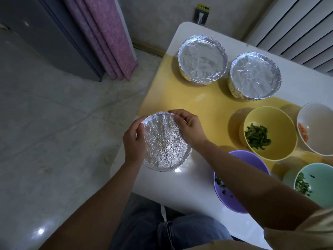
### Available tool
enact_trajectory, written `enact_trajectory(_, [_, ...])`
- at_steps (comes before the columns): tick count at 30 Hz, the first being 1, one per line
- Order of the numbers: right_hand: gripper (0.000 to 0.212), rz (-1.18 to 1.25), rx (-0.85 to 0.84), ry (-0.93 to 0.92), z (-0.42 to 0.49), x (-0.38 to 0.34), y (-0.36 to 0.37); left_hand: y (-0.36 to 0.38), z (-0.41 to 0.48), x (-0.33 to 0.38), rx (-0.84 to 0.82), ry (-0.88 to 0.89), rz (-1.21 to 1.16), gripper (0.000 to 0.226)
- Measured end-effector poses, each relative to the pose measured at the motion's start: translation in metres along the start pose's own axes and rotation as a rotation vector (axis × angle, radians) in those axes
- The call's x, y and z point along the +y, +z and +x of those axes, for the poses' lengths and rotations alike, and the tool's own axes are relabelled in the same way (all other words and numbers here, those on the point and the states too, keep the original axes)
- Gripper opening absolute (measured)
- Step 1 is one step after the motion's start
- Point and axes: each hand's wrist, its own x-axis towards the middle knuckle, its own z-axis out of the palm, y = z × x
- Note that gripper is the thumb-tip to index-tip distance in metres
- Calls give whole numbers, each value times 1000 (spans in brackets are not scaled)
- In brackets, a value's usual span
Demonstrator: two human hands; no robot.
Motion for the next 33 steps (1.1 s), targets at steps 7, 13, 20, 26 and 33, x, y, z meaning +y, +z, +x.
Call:
enact_trajectory(7, [37,-59,-183,-14,11,-22,-14,-11,9,1,-194,-95,-68,29])
enact_trajectory(13, [27,-284,-274,-111,25,-29,-2,-6,11,4,-176,-67,-28,32])
enact_trajectory(20, [30,-369,-299,-155,23,-25,-3,-5,12,2,-180,-14,26,35])
enact_trajectory(26, [31,-394,-387,-167,30,-37,-8,-7,11,3,-178,-16,43,41])
enact_trajectory(33, [25,-447,-301,-172,27,-31,2,-5,12,4,-158,19,85,33])
